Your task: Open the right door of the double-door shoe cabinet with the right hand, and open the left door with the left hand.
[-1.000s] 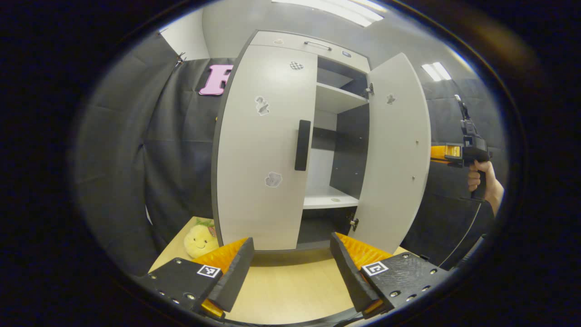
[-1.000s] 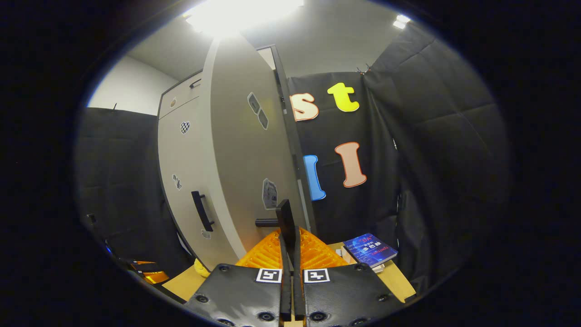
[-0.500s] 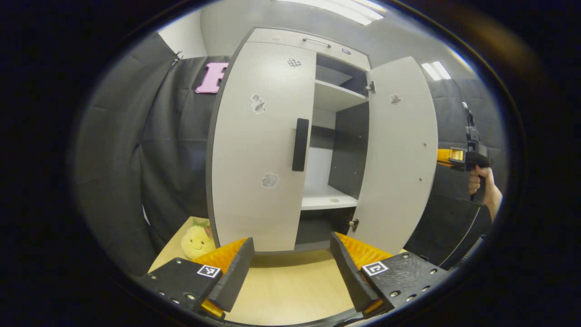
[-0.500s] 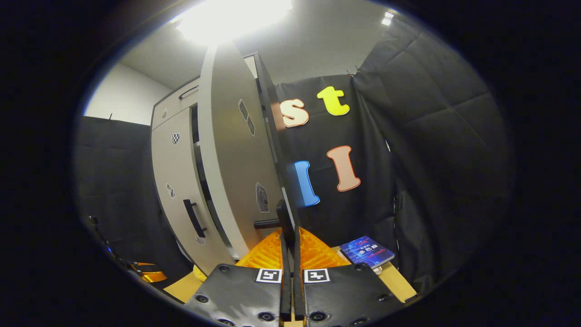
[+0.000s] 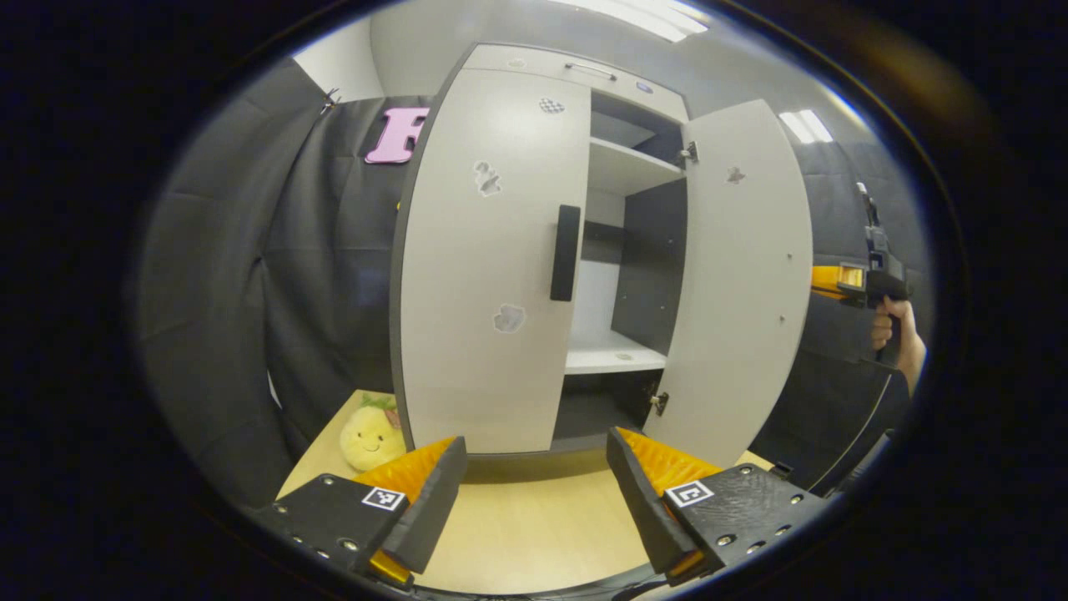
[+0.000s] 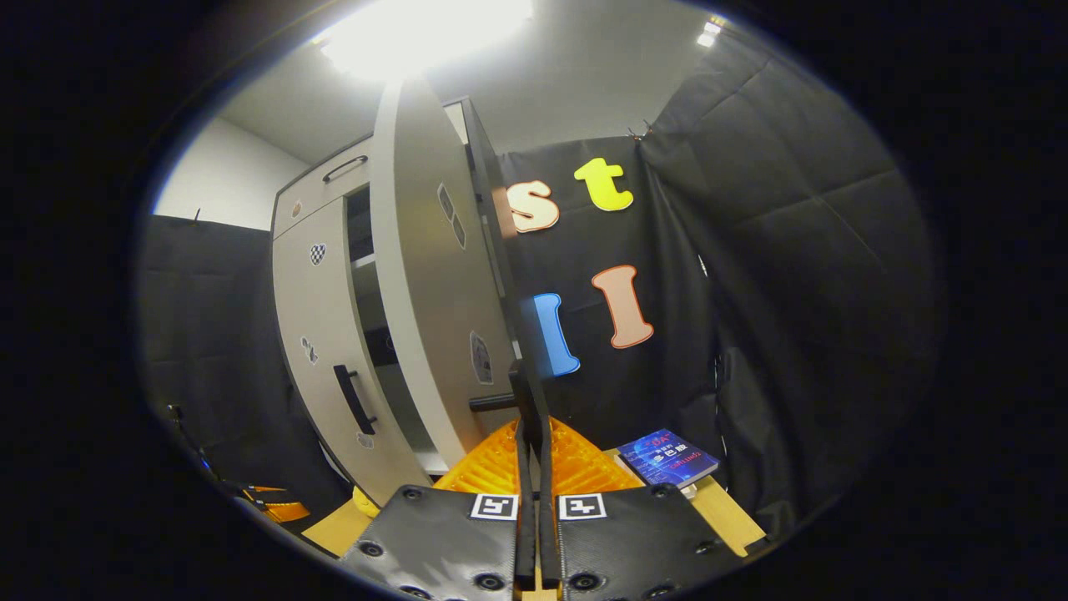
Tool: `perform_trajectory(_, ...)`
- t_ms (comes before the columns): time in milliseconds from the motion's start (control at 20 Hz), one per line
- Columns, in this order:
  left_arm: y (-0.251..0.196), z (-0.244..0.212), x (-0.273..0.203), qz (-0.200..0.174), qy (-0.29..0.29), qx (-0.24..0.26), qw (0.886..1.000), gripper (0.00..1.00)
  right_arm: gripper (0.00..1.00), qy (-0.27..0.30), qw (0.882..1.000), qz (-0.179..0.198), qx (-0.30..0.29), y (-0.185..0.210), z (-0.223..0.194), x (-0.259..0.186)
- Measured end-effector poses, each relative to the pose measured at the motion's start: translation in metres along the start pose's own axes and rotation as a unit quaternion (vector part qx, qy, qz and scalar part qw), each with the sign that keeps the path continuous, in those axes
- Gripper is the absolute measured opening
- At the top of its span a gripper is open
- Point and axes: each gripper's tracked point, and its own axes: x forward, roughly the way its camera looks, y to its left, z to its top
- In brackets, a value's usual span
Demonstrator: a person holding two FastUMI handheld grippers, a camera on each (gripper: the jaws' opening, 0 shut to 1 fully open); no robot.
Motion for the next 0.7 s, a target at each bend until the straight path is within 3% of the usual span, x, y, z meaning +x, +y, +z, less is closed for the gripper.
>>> perform_trajectory(300, 0.004, -0.003, 0.014, -0.002, 0.008, 0.010, 1.000, 0.96, 0.02, -0.009, 1.000, -0.019, 0.018, -0.010, 0.010, -0.028)
perform_trajectory(700, -0.014, 0.055, 0.059, -0.043, -0.041, -0.021, 0.998, 0.97, 0.04, -0.026, 0.991, -0.131, 0.007, -0.080, 0.041, -0.070)
